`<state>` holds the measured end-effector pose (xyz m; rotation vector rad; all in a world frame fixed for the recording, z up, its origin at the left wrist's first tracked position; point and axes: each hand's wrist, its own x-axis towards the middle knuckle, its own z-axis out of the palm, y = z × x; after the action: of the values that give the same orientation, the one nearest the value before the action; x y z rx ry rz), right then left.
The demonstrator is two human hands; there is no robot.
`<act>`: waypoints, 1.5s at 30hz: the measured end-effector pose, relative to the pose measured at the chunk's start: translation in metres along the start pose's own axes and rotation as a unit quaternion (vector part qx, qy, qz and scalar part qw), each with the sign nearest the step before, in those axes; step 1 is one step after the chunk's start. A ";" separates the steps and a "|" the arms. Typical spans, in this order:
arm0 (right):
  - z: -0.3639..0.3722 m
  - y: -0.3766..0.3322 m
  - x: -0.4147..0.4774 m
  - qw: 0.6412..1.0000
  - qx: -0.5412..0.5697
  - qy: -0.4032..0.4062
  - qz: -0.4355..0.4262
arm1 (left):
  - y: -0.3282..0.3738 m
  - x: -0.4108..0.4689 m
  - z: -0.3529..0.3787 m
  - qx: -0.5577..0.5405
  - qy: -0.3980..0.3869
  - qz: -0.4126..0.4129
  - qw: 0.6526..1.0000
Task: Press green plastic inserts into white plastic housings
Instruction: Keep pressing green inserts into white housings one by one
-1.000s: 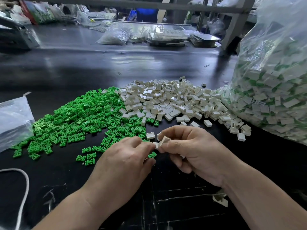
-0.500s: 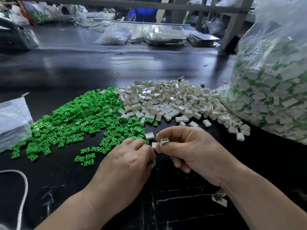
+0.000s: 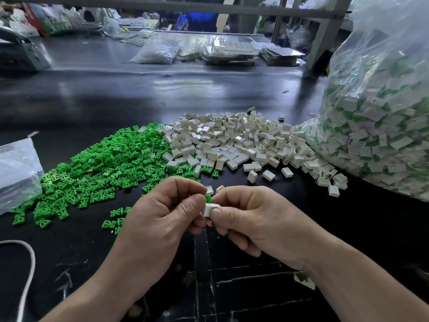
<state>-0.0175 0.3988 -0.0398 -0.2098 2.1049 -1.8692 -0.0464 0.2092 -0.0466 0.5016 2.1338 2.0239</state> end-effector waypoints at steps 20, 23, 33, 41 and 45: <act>0.003 0.000 0.001 0.997 0.048 0.063 -0.004 | 0.002 -0.004 -0.001 0.023 0.016 0.037 0.999; 0.002 0.000 0.001 0.997 0.053 0.056 -0.016 | 0.003 -0.005 0.000 0.027 0.025 0.043 0.998; 0.005 -0.001 0.000 0.992 0.121 0.027 -0.030 | 0.007 -0.003 -0.001 -0.174 -0.067 -0.053 0.981; 0.015 -0.001 0.000 0.970 0.241 0.000 -0.019 | 0.008 -0.002 0.004 -0.366 -0.129 -0.108 0.915; 0.015 -0.002 -0.001 0.970 0.243 0.001 -0.023 | 0.008 -0.002 0.006 -0.381 -0.122 -0.107 0.910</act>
<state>-0.0117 0.3847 -0.0389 -0.1413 1.5848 -2.3383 -0.0418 0.2145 -0.0394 0.3435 1.0622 2.2838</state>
